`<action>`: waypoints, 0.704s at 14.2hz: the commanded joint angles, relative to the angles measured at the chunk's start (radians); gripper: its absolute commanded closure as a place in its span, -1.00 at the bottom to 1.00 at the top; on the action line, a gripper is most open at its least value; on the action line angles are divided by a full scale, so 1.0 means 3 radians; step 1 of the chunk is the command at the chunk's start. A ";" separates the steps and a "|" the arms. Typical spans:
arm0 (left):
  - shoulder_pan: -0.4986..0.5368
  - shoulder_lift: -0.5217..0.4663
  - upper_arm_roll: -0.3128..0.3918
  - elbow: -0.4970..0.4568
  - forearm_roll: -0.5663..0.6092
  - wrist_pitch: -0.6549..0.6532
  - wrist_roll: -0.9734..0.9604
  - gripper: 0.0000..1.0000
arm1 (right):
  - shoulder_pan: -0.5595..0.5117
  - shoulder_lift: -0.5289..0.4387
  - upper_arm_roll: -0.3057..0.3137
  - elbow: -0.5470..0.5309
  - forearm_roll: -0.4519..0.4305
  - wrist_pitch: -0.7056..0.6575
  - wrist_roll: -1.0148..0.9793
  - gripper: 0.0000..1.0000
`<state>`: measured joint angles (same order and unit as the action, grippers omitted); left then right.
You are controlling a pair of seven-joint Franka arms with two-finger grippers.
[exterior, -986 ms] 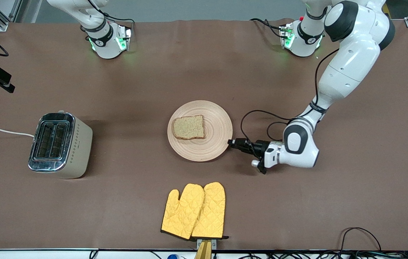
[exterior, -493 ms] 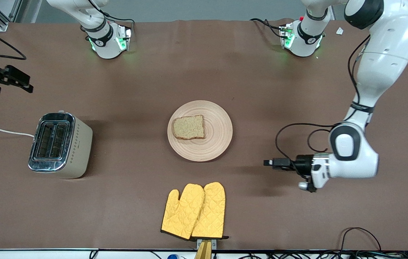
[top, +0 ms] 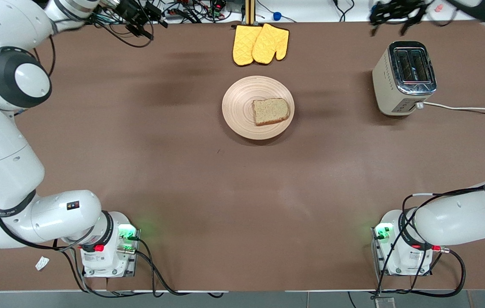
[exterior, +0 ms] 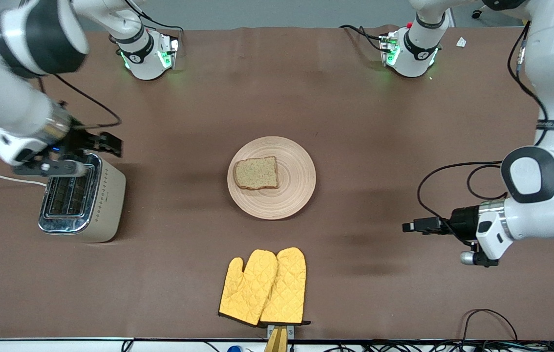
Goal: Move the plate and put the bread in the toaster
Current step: 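Release the plate with the left gripper while the right gripper reaches the bread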
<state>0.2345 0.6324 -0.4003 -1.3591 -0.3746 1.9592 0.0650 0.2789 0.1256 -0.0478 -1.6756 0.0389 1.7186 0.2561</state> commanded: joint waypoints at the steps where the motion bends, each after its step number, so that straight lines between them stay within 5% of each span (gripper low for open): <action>1: -0.0035 -0.0313 0.0005 -0.0056 0.0673 -0.0103 -0.0308 -1.00 | 0.0322 0.0347 -0.0025 -0.0004 0.0019 0.0380 0.0551 -1.00; 10: -0.0030 -0.1130 -0.0016 -0.0056 0.1530 -0.0911 -0.0442 -1.00 | 0.1074 0.1304 -0.0025 -0.0004 0.0029 0.1378 0.1579 -0.98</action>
<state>0.2215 0.3903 -0.4038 -1.3569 0.0482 1.7326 -0.0557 0.5532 0.4837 -0.0460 -1.6868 0.0394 2.1006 0.6551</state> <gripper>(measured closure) 0.000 0.000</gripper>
